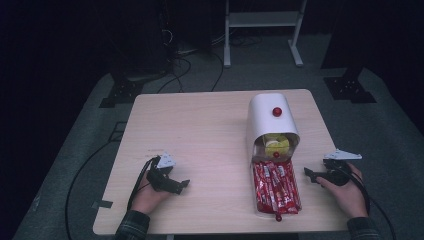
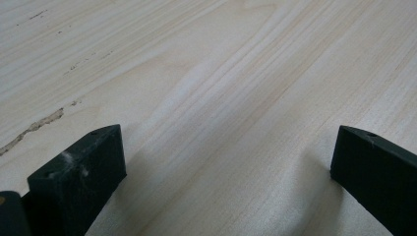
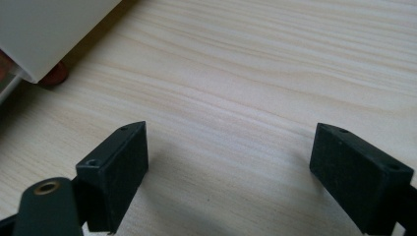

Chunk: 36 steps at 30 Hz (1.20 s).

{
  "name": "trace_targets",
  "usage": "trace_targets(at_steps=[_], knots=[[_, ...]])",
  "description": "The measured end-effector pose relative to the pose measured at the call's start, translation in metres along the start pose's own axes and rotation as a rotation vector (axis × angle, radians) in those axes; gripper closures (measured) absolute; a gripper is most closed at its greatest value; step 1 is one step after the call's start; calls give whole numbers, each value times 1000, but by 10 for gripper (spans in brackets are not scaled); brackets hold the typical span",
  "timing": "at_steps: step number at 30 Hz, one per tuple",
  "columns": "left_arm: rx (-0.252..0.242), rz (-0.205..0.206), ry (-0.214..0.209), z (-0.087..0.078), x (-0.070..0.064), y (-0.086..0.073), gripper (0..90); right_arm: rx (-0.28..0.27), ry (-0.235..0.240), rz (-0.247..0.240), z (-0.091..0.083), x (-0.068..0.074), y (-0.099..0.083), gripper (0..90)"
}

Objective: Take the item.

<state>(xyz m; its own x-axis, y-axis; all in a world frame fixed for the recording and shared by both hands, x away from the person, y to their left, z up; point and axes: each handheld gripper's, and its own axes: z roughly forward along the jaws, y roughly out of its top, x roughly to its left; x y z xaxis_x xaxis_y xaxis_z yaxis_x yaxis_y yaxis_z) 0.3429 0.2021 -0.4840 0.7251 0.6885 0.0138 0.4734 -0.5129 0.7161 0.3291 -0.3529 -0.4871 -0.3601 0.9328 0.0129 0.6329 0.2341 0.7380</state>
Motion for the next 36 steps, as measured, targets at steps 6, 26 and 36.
trace_targets(at_steps=[6,26,36], knots=[[0,0,0,0,0,0,0,1,0,-9,0,0,0,129],[0,0,0,0,0,0,0,11,15,-9,-6,5,4,211],[0,0,0,0,0,0,0,-12,18,-2,-12,7,6,213]])
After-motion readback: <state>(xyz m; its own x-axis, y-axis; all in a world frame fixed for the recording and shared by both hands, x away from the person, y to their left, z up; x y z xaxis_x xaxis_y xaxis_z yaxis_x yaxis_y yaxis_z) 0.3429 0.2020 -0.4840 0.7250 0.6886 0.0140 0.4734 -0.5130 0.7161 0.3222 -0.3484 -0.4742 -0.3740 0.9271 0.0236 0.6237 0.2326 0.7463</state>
